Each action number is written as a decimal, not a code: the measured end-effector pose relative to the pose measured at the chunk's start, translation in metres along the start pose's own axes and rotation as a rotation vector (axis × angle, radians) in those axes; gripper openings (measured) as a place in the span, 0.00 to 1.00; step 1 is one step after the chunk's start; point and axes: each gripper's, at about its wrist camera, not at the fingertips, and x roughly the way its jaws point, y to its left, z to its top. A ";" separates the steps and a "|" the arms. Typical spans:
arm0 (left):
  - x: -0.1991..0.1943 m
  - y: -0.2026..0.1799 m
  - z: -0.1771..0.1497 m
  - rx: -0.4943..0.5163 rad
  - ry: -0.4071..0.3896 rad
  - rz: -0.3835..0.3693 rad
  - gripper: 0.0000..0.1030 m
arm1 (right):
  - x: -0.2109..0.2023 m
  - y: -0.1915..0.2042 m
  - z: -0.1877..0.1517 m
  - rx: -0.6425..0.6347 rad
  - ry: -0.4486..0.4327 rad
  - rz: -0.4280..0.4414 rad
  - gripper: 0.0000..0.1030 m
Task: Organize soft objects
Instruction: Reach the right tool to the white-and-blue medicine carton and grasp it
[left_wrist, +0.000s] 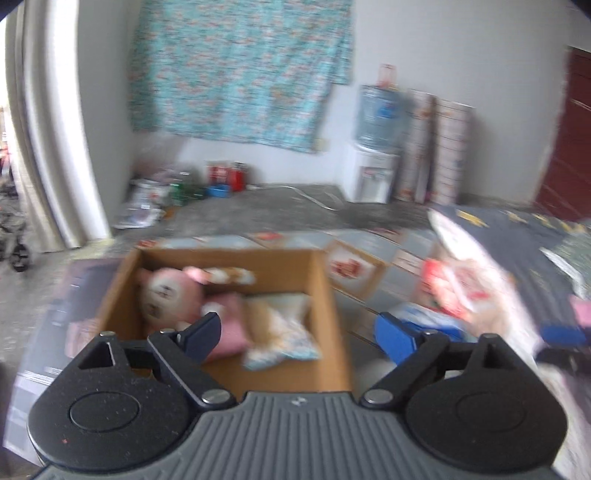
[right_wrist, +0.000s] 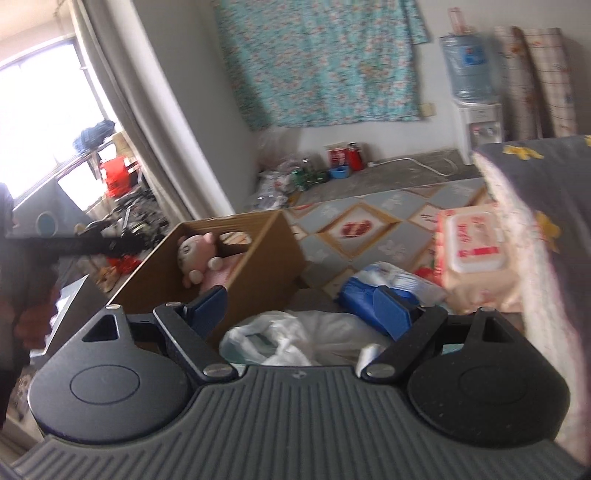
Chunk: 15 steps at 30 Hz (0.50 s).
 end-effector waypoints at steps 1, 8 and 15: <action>-0.001 -0.009 -0.006 0.006 0.003 -0.029 0.89 | -0.007 -0.005 -0.001 0.008 -0.005 -0.017 0.84; -0.009 -0.066 -0.047 0.004 -0.022 -0.190 0.89 | -0.047 -0.035 -0.018 0.061 -0.030 -0.079 0.84; 0.002 -0.127 -0.091 0.031 0.015 -0.361 0.76 | -0.042 -0.072 -0.056 0.242 0.026 -0.033 0.84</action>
